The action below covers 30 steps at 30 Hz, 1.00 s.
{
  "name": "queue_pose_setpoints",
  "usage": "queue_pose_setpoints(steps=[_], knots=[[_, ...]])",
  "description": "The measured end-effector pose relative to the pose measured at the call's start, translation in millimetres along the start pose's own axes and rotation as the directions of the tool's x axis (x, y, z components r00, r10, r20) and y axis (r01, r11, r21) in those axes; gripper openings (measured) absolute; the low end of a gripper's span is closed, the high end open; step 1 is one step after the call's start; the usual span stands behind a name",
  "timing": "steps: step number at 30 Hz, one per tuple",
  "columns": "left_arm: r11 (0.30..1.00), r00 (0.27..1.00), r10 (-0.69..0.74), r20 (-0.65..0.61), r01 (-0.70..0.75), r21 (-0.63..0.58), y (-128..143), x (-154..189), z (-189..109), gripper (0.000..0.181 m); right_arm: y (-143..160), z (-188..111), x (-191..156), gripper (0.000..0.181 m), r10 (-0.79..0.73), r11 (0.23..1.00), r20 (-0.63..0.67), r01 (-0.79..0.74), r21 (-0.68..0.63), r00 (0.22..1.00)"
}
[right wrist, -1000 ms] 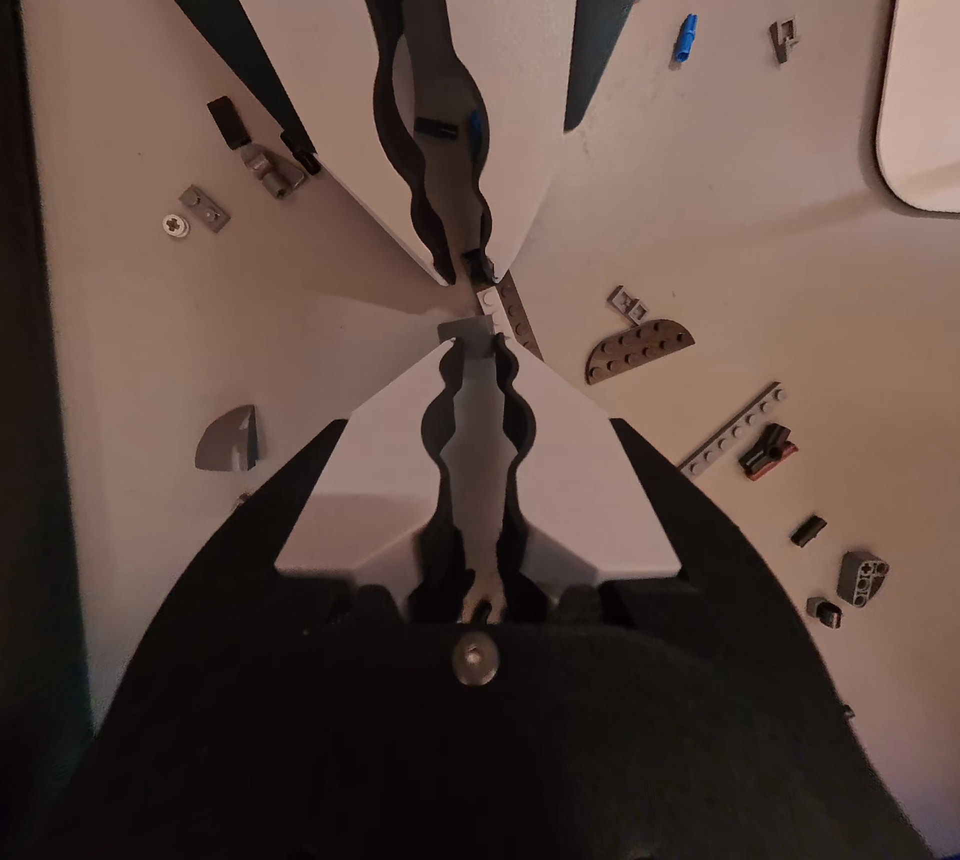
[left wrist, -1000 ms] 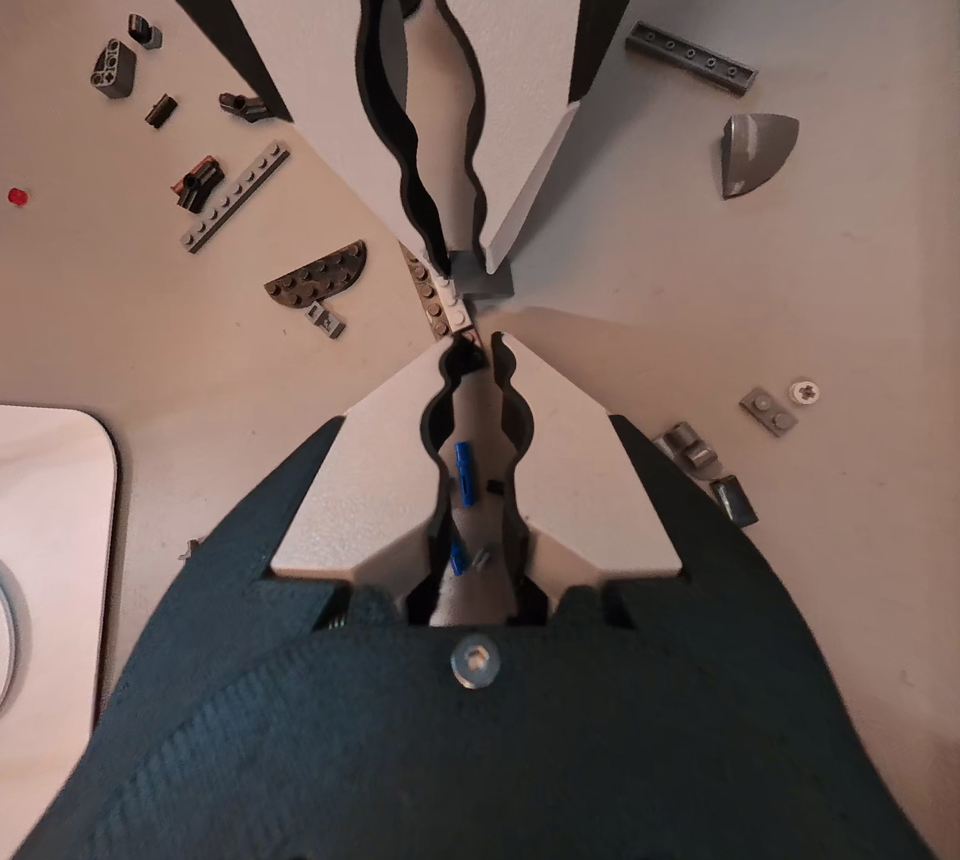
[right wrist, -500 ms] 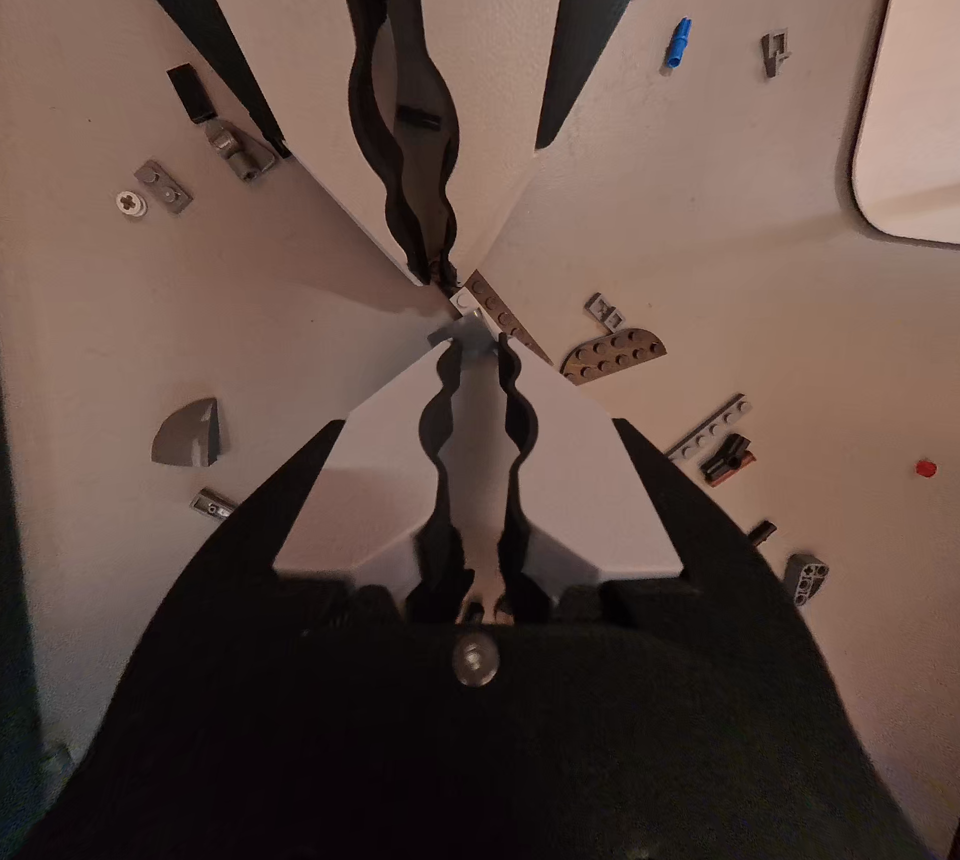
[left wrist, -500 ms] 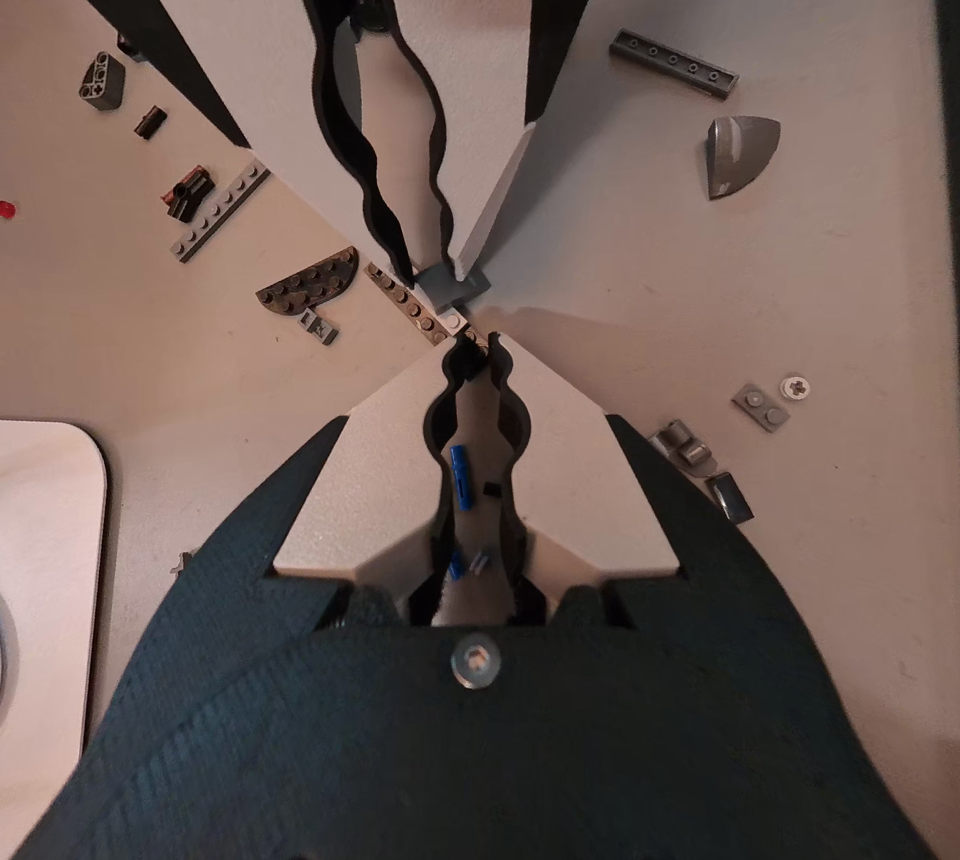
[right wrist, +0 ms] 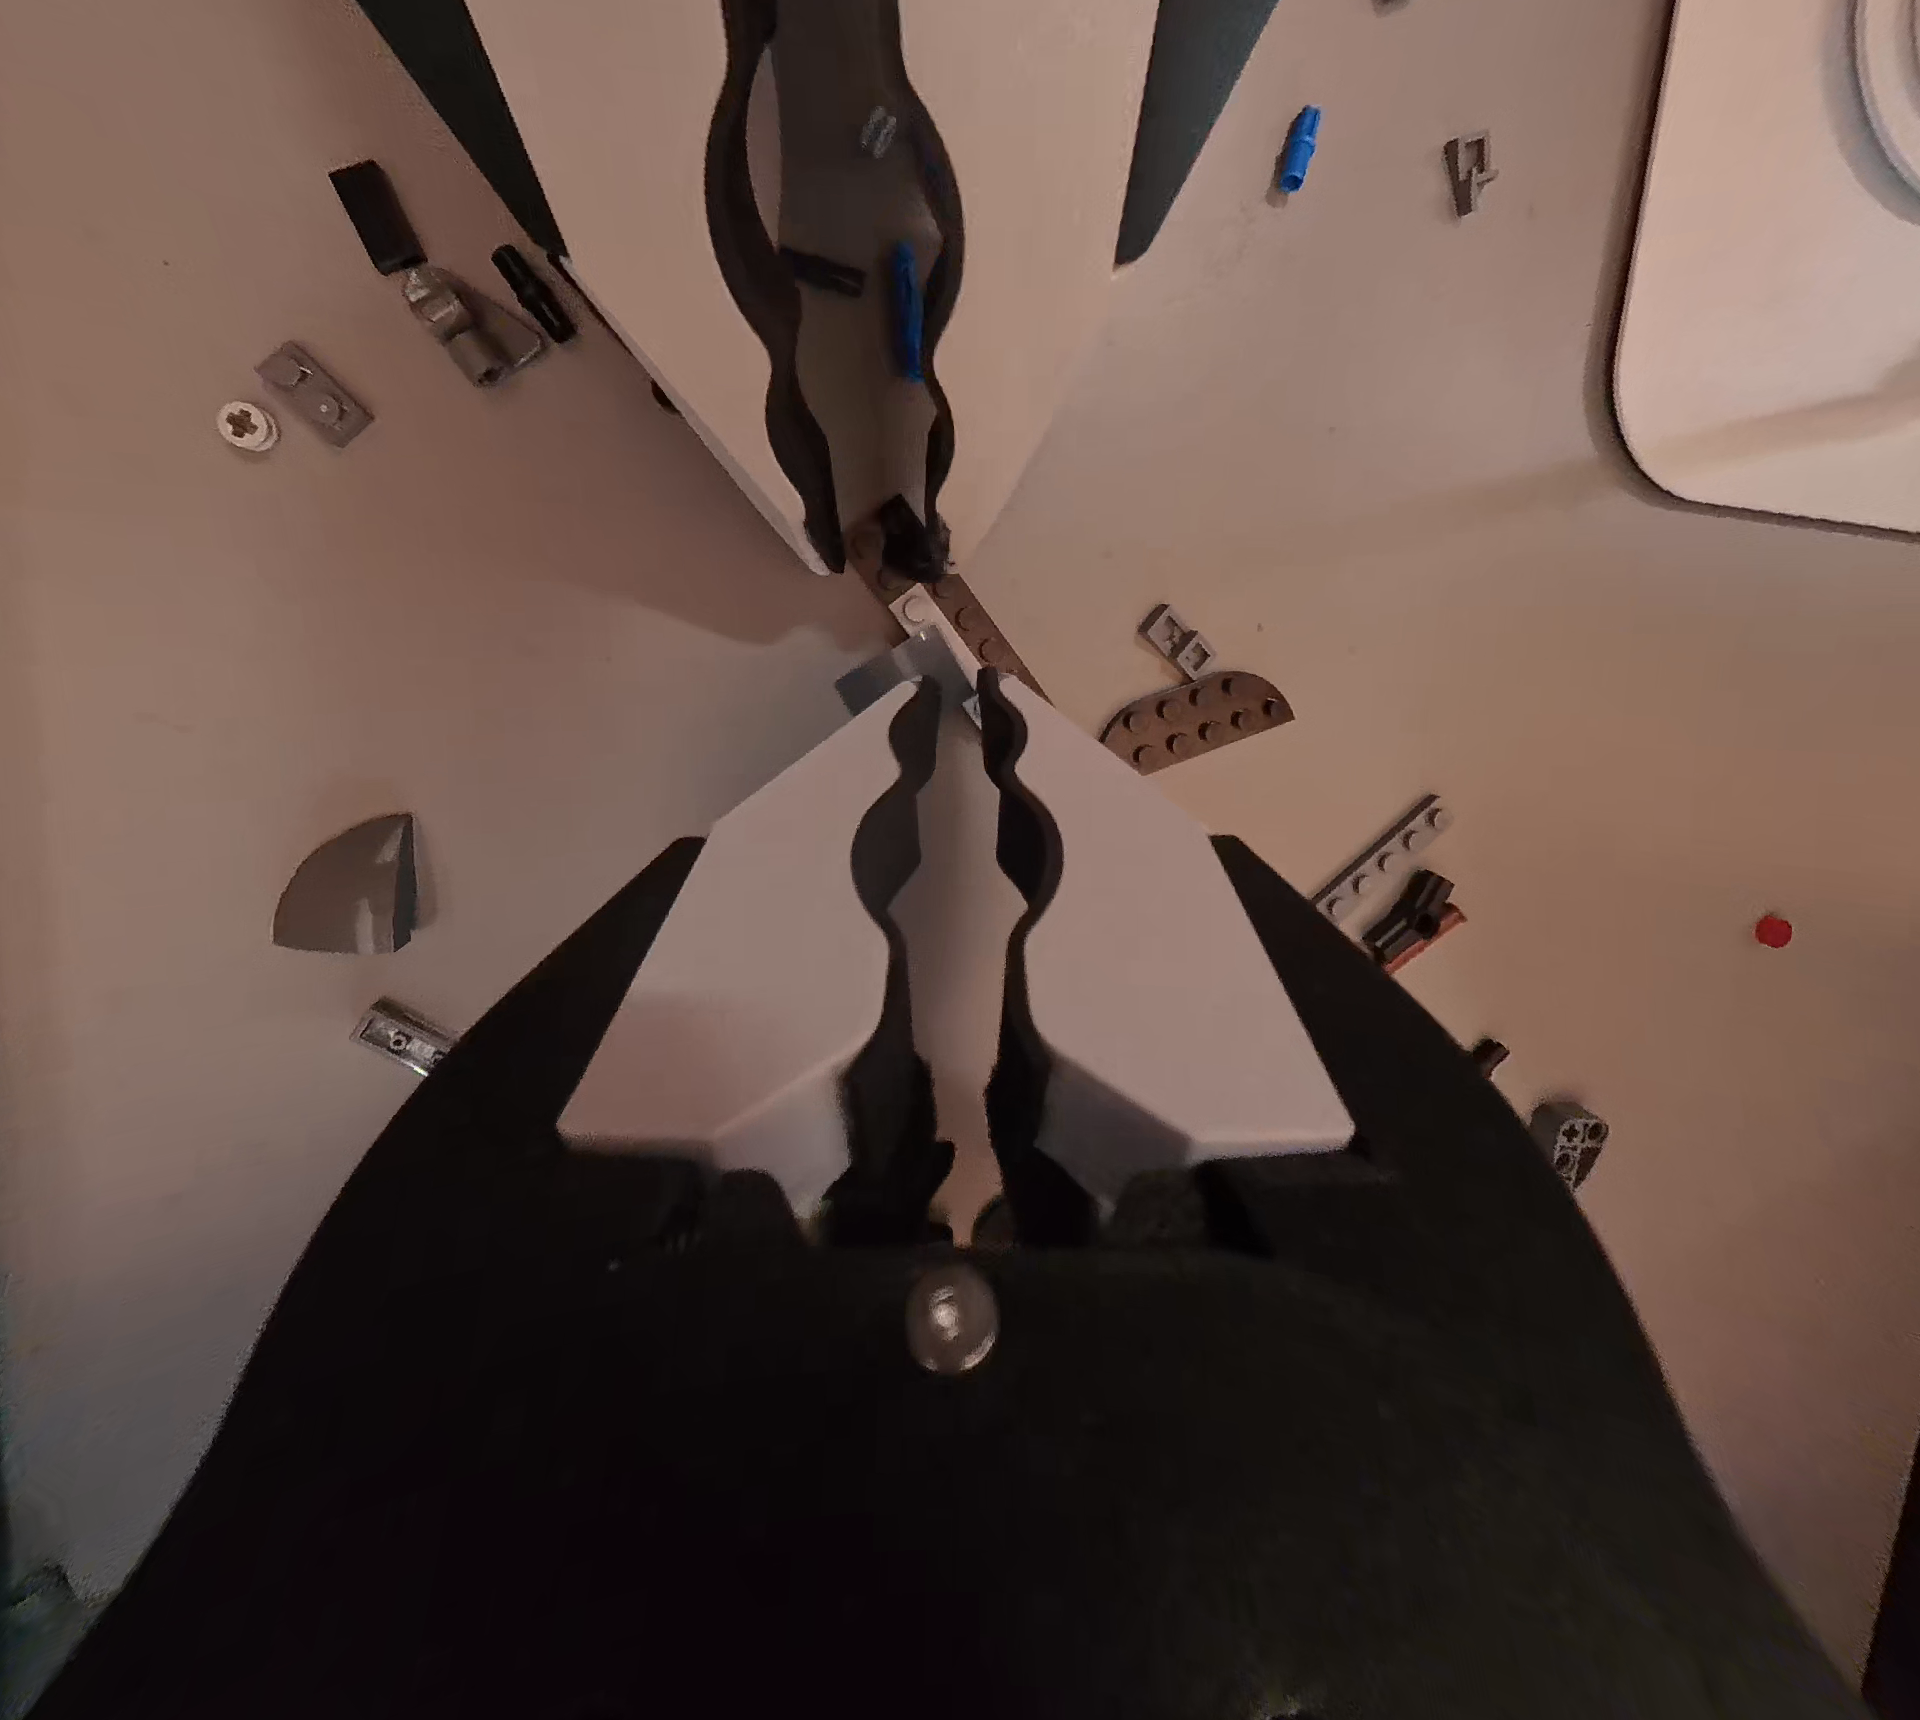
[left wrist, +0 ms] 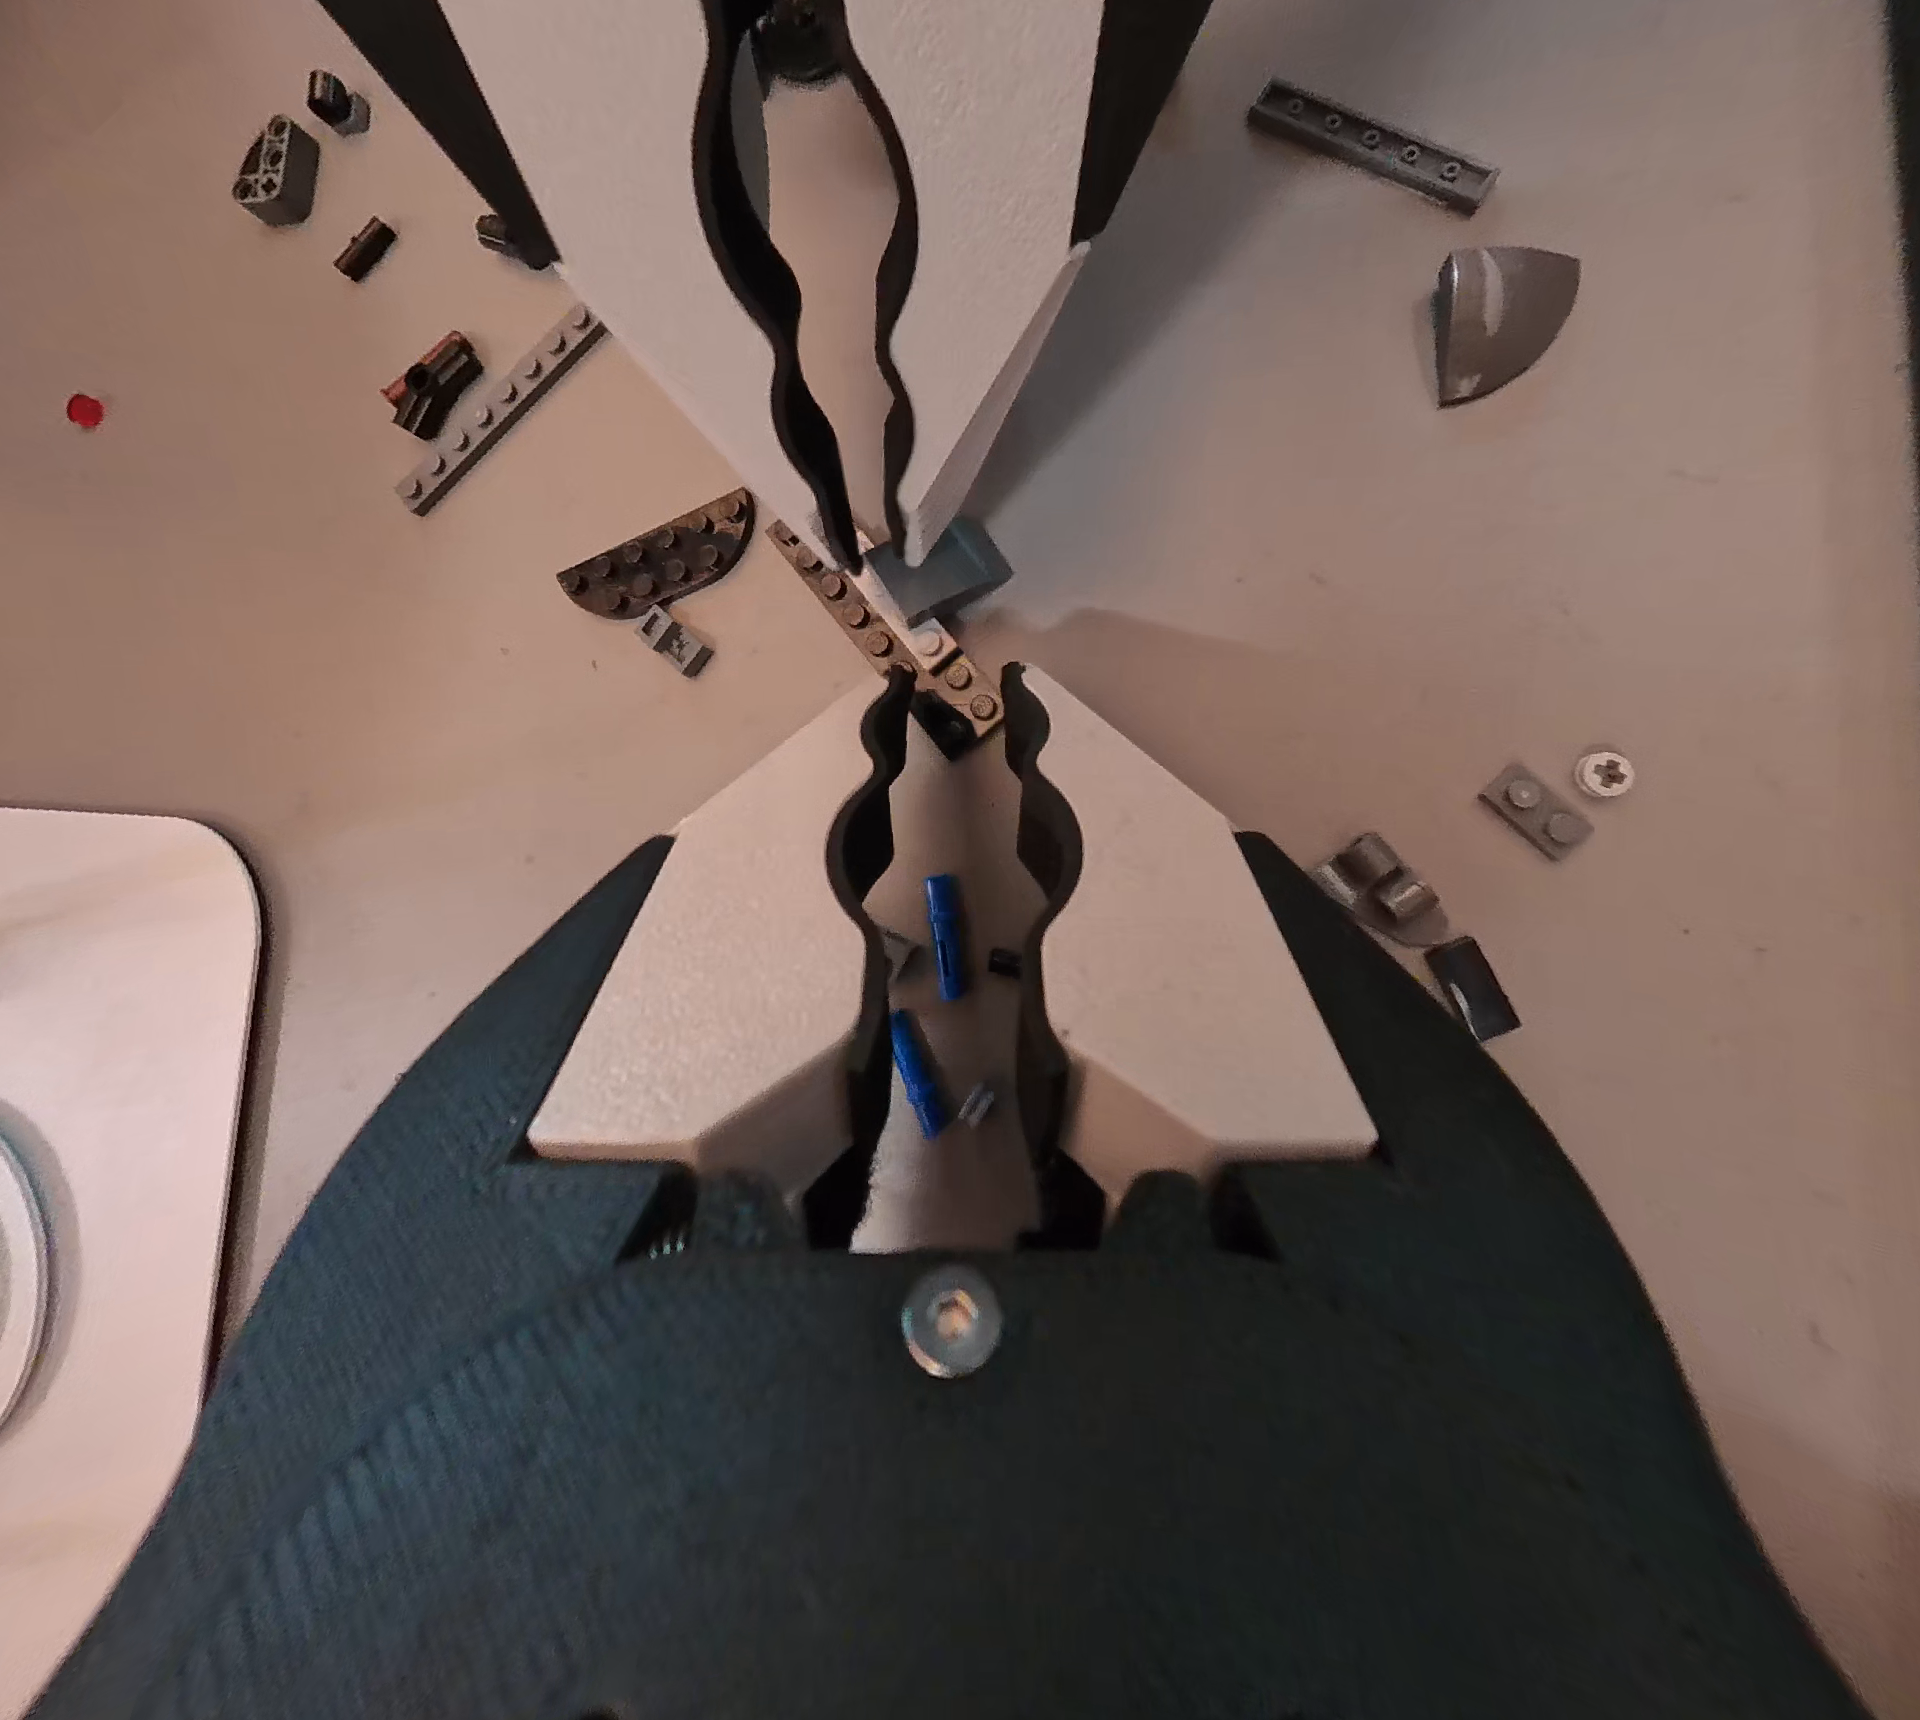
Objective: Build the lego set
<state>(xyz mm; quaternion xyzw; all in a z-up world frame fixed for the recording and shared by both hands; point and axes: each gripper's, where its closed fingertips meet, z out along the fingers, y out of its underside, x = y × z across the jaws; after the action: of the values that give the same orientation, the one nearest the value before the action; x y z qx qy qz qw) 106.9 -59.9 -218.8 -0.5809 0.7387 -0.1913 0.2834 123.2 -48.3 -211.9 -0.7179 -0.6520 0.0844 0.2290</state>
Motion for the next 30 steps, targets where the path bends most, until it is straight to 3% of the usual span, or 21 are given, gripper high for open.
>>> queue_pose_setpoints(steps=[30], knots=[[1.0,1.0,0.003,-0.011,-0.003,-0.005,2.1,1.1,6.6,0.013,-2.6,4.3,2.9,0.0,0.008,1.0,-0.014,-0.007,0.019,1.0]])
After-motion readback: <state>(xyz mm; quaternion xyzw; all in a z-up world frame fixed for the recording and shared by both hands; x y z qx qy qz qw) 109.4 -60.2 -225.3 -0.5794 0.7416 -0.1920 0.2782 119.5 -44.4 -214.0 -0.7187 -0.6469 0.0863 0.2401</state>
